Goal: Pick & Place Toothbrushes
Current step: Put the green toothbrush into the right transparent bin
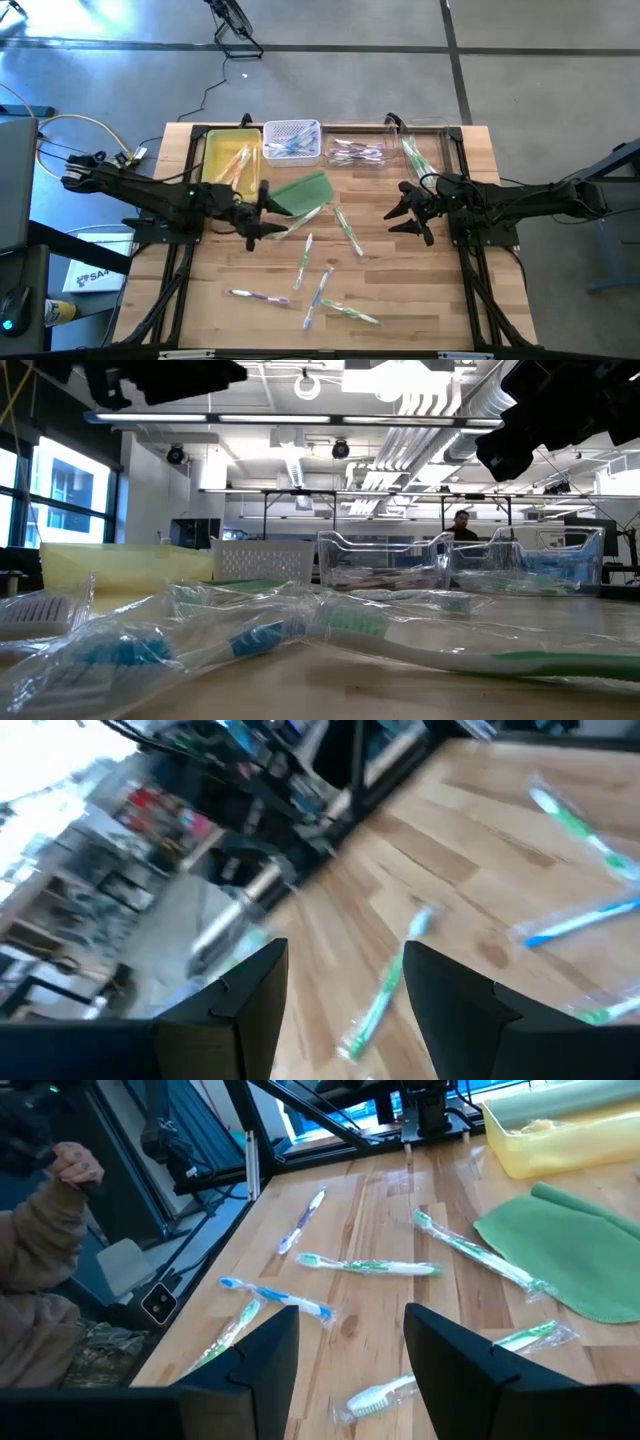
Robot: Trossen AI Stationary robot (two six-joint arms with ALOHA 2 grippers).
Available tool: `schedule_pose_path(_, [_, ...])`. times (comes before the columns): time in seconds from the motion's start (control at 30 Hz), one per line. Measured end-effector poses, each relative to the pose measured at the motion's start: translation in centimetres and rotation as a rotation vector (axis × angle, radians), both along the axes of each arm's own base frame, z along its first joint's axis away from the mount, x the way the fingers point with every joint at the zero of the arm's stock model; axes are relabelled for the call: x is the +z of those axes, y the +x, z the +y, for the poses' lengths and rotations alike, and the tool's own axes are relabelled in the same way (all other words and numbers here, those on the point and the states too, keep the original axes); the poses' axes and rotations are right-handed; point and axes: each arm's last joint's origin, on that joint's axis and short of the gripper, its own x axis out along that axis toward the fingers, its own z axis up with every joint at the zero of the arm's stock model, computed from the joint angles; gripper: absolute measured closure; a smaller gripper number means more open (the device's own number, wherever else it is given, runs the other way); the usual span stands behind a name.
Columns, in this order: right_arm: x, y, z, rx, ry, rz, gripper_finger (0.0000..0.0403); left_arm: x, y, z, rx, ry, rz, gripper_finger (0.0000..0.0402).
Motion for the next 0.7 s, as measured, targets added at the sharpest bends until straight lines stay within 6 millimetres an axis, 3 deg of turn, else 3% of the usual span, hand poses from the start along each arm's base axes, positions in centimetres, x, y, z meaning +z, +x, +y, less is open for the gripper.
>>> schedule_pose_path(0.2, [0.2,0.2,-0.1,-0.039,-0.018,-0.026,0.0227,-2.4,-3.1,0.5,0.0,-0.023,-0.132,0.0208])
schedule_pose_path(0.5, [0.5,2.0,-0.8,-0.253,0.035,-0.107,0.0228,-2.8,-6.8,1.2,-0.007,0.031,-0.24,0.0208])
schedule_pose_path(0.7, [-0.2,3.4,-0.9,-0.404,0.083,0.009,0.0247,-2.7,-7.9,1.4,-0.007,0.037,-0.258,0.0208])
